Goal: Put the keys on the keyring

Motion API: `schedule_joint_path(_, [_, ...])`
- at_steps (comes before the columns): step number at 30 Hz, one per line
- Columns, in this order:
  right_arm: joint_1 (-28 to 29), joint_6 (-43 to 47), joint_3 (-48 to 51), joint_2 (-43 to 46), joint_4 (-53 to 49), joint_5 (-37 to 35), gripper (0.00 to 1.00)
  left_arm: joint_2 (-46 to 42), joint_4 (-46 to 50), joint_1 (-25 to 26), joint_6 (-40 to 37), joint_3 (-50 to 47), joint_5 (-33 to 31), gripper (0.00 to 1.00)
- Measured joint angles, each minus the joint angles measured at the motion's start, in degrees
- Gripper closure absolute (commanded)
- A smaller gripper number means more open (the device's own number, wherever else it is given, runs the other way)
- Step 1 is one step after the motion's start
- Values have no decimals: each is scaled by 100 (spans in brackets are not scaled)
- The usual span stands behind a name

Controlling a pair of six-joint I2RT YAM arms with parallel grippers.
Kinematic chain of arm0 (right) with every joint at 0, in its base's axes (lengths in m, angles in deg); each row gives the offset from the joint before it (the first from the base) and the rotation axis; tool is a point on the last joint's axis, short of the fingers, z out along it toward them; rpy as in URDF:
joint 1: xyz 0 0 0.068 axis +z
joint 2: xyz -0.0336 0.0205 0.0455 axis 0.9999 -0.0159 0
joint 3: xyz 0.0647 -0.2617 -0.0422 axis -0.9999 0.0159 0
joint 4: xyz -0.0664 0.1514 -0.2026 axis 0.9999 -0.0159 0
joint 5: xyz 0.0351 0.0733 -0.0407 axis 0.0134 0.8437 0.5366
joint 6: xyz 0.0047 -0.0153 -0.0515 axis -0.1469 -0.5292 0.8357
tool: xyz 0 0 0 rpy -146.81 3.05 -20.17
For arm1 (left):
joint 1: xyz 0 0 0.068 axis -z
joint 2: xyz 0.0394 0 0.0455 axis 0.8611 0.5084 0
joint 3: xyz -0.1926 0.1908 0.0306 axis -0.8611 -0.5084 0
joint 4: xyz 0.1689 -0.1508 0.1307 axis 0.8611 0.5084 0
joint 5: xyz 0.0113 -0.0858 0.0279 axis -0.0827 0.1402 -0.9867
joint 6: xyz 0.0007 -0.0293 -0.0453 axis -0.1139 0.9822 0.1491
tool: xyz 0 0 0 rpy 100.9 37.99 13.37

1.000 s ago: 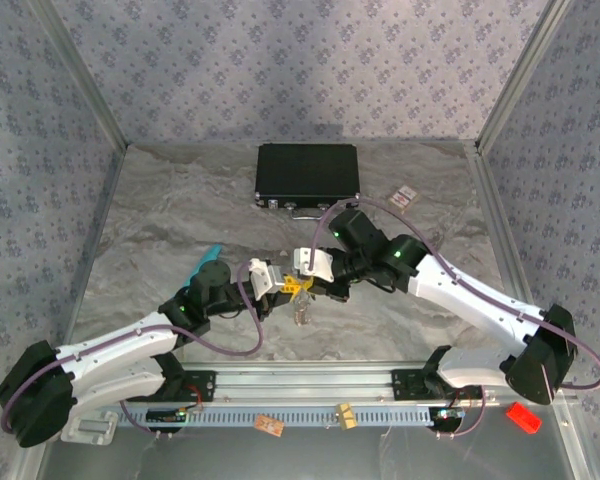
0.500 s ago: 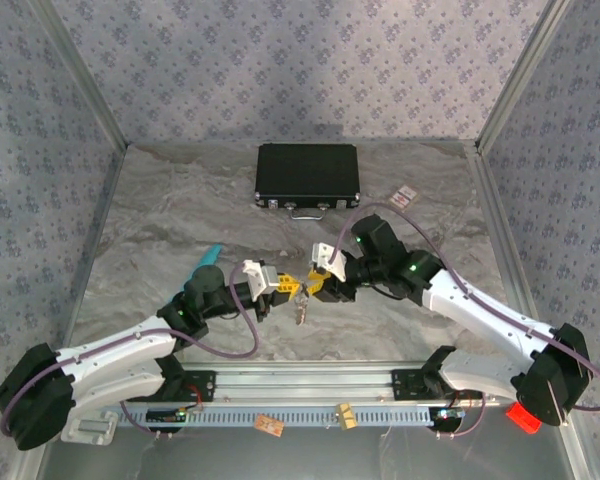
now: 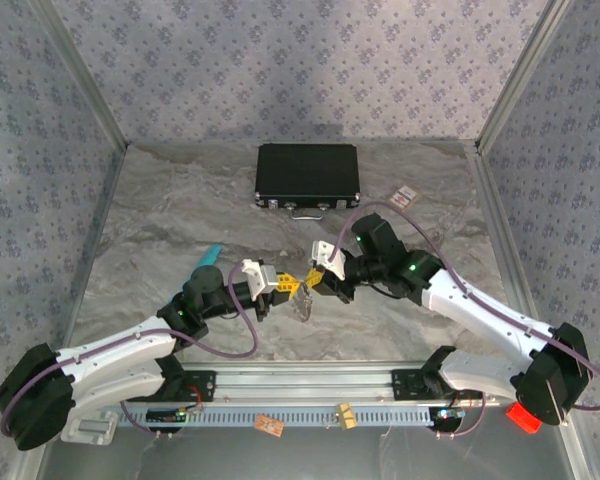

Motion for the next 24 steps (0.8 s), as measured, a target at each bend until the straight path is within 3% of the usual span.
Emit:
schedule_joint_path(5, [42, -2, 0, -208, -11, -26, 96, 7, 7, 0, 0, -9, -2, 100])
schedule_joint_path(9, [61, 9, 0, -254, -22, -46, 79, 17, 4, 0, 0, -22, 2, 100])
schedule_joint_path(12, [52, -13, 22, -168, -9, -59, 73, 17, -42, 0, 0, -22, 35, 100])
schedule_joint_path(18, [-7, -46, 136, 164, 94, 2, 72, 33, -116, 0, 2, -22, 61, 100])
schedule_joint_path(24, [-4, -72, 136, 129, 291, 109, 79, 107, -205, 0, 2, -22, 63, 100])
